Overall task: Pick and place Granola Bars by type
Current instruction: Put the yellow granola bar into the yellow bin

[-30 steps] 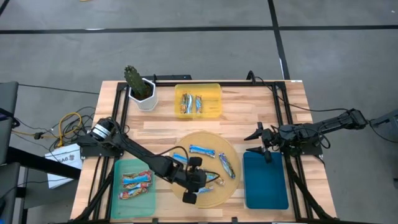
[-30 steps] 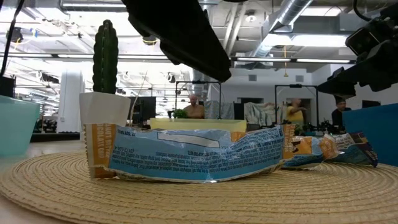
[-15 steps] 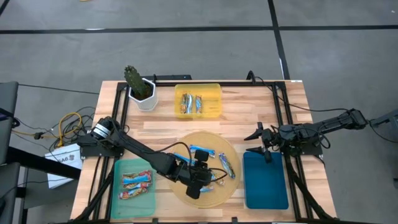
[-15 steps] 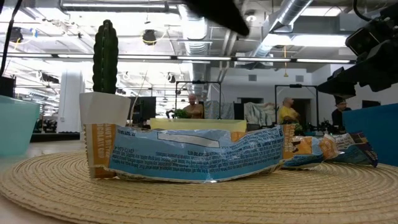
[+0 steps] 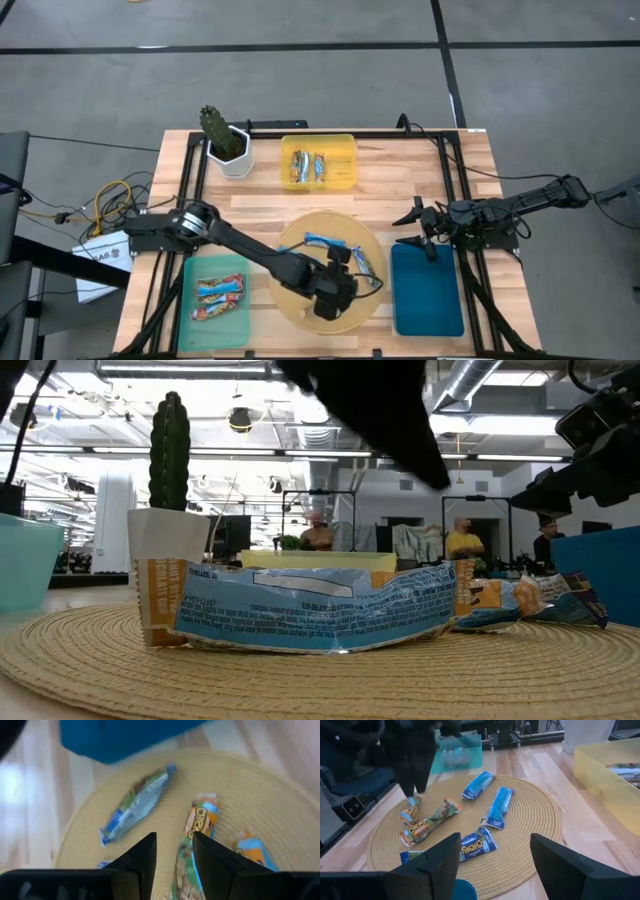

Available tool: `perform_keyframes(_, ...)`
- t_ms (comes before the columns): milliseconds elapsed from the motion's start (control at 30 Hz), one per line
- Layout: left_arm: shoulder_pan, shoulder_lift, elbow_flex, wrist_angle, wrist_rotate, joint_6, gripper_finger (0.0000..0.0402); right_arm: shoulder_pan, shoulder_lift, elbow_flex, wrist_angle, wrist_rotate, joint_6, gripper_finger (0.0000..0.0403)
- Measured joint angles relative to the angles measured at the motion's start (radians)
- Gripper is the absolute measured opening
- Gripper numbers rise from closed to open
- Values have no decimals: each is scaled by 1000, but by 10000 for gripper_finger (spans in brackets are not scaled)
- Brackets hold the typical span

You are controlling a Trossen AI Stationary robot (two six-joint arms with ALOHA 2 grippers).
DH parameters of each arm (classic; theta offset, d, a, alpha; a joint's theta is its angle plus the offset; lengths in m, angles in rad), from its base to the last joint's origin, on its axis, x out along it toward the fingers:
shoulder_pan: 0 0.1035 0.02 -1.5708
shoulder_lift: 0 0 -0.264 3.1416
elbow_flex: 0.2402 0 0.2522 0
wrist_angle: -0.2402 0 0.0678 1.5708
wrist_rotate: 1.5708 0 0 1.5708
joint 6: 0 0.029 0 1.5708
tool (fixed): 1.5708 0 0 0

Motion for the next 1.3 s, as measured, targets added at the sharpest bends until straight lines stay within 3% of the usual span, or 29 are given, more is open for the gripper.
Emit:
perform_keyframes(233, 0, 45, 8, -63, 31, -45, 134, 0, 0, 0, 4, 0, 0, 234)
perform_keyframes(467, 10, 62, 9, -61, 94, -32, 198, 0, 13, 0, -3, 0, 0, 234)
perform_keyframes(700, 18, 99, 6, -67, 72, 80, 236, 0, 12, 0, -2, 0, 0, 234)
perform_keyframes(1100, 26, 140, 8, -20, 81, 157, 236, 0, 12, 0, -2, 0, 0, 234)
perform_keyframes(1300, 26, 144, 8, -17, 151, 176, 188, 0, 12, 0, -2, 0, 0, 234)
